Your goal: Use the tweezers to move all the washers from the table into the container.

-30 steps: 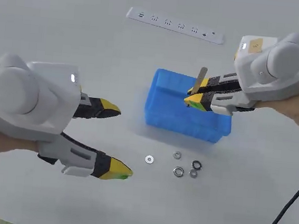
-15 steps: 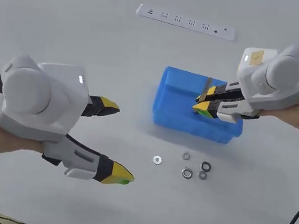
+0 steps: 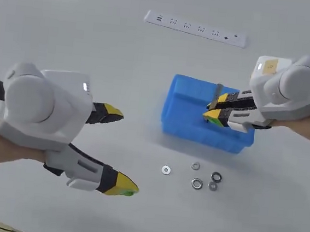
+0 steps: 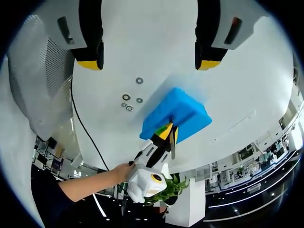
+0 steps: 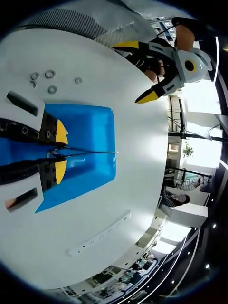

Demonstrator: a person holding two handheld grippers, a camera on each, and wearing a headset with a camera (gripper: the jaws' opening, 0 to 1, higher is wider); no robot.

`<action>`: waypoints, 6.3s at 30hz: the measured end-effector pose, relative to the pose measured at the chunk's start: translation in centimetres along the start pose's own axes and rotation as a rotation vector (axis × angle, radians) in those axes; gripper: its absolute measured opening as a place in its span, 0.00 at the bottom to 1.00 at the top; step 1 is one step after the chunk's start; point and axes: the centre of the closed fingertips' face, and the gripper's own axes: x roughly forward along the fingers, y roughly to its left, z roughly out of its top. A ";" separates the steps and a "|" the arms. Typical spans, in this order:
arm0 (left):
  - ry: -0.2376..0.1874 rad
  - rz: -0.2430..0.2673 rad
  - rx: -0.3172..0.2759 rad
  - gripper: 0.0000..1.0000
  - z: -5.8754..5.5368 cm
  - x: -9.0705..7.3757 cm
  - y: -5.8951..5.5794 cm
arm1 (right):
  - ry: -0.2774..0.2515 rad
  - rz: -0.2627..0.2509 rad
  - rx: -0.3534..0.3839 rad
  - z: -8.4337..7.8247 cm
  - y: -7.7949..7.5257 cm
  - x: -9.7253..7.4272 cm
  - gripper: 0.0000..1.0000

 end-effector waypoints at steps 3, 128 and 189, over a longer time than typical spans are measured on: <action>-0.013 0.000 -0.002 0.85 0.5 0.0 0.0 | -0.004 -0.007 0.000 0.1 -0.2 -0.1 0.11; -0.207 -0.116 0.425 0.05 14.0 0.8 -1.9 | -0.103 -0.188 0.160 -0.6 6.9 -10.7 0.66; -0.173 -0.066 0.283 0.06 6.8 1.9 -4.5 | -0.027 -0.089 0.314 -7.5 14.9 -10.6 0.82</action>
